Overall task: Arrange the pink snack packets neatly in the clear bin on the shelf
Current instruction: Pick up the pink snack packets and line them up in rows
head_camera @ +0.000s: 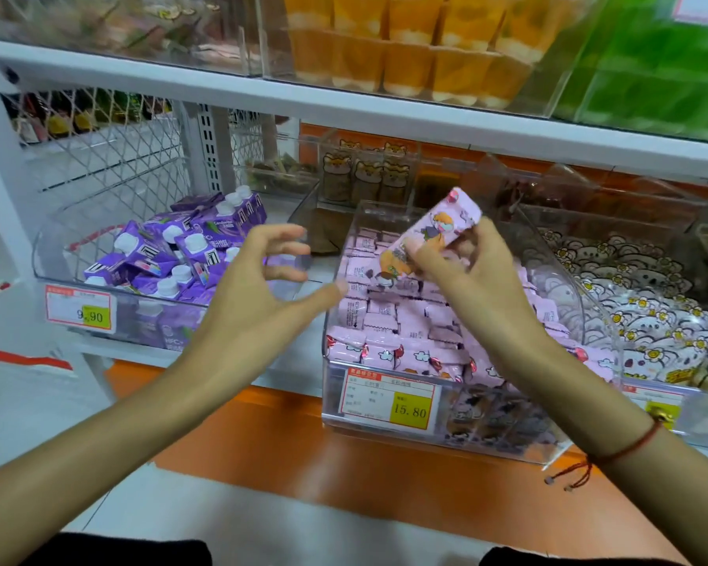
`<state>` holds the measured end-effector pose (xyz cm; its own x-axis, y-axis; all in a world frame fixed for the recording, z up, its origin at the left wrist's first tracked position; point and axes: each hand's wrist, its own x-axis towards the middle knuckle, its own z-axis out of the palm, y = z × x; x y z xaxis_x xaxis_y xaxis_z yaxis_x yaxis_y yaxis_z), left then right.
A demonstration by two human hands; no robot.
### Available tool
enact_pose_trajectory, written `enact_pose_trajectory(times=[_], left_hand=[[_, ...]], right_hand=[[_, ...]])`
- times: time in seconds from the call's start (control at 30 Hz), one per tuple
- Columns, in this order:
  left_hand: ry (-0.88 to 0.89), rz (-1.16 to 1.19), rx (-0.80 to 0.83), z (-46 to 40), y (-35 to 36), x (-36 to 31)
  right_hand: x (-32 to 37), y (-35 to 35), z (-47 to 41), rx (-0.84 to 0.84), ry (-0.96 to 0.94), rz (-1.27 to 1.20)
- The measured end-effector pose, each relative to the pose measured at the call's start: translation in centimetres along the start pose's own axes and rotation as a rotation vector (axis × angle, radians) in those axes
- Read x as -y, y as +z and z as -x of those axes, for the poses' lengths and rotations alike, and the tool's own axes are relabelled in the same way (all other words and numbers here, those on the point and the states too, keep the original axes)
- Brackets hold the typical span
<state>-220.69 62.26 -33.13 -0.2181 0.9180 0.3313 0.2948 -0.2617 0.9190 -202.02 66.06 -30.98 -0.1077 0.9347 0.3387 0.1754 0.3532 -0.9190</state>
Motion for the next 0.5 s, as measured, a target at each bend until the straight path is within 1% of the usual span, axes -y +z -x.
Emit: enact_pose_trajectory(times=[0.07,0.1,0.17,0.2,0.27,0.3,0.4,0.43,0.5], left_hand=[[-0.035,-0.038,0.087,0.4,0.3,1.1],[-0.051,-0.031,0.126,0.6,0.4,1.5],[-0.058,0.027,0.185,0.9,0.6,2.0],[-0.049,0.051,0.21,0.9,0.5,2.2],[-0.03,0.074,0.243,1.0,0.4,2.2],[-0.025,0.078,0.249,0.9,0.4,2.3],[-0.004,0.078,0.264,0.8,0.2,2.4],[0.003,0.077,0.27,0.8,0.1,2.4],[0.012,0.06,0.278,0.7,0.0,2.5]], right_hand=[[-0.5,0.7,0.0,0.011,0.11,-0.072],[-0.6,1.2,0.1,0.023,0.136,-0.118],[-0.8,2.0,0.6,0.069,0.113,-0.168],[-1.0,2.2,0.8,0.104,0.06,-0.122],[-1.3,2.4,0.9,0.196,-0.062,0.076],[-1.4,2.3,0.9,0.239,-0.124,0.212],[-1.9,2.0,0.7,0.289,-0.298,0.703],[-2.0,1.8,0.7,0.298,-0.311,0.793],[-1.9,1.5,0.5,0.351,-0.302,0.869]])
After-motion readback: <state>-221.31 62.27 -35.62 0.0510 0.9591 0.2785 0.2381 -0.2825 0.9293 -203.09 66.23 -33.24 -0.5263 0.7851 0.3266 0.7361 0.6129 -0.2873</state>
